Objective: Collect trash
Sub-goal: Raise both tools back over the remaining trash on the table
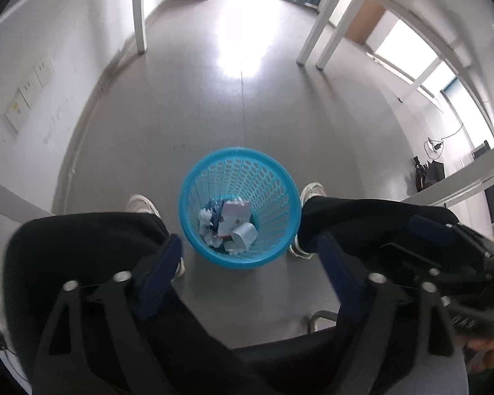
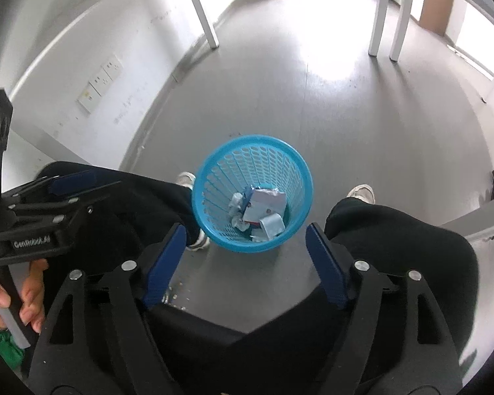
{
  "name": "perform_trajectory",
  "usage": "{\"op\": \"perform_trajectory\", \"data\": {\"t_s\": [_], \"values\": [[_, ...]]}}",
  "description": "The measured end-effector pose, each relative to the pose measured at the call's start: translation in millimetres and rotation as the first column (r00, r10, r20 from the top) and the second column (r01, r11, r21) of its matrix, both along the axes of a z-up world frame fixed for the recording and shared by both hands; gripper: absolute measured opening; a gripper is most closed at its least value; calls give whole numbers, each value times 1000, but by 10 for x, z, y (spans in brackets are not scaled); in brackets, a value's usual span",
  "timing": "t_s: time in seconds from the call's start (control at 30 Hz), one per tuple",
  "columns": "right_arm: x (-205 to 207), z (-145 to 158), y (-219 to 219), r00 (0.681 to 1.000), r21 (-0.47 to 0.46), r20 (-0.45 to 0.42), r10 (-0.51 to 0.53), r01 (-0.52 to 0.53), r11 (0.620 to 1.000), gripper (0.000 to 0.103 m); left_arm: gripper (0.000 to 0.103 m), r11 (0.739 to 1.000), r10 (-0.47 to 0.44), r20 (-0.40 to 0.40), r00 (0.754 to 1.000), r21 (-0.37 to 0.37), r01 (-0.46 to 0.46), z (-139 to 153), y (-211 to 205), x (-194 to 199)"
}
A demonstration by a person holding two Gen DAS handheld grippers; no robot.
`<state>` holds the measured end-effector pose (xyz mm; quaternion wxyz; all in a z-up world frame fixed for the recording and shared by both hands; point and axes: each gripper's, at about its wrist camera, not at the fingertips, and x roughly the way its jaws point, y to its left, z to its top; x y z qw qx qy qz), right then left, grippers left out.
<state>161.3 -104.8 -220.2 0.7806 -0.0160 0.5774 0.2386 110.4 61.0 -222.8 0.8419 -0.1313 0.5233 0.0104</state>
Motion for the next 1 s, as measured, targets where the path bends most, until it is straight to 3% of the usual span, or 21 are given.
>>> {"op": "perform_trajectory", "data": {"t_s": [0.1, 0.27, 0.5, 0.67, 1.0], "values": [[-125, 239, -122, 998, 22, 59, -20, 19, 1000, 86, 97, 1000, -8, 46, 999, 19, 8, 147, 9, -153], [-323, 535, -290, 991, 67, 127, -46, 38, 997, 94, 97, 1000, 15, 139, 990, 18, -17, 395, 109, -434], [-555, 939, -434, 973, 103, 222, -55, 33, 994, 94, 97, 999, -40, 220, 975, 33, 33, 694, 39, -682], [-676, 1283, -478, 949, 121, 310, -51, 14, 993, 94, 97, 998, -63, 321, 945, 31, 56, 1048, 34, -859], [-715, 1835, -475, 902, 142, 429, -36, -28, 989, 94, 97, 998, -56, 411, 910, 32, 47, 1451, 142, -916]]}}
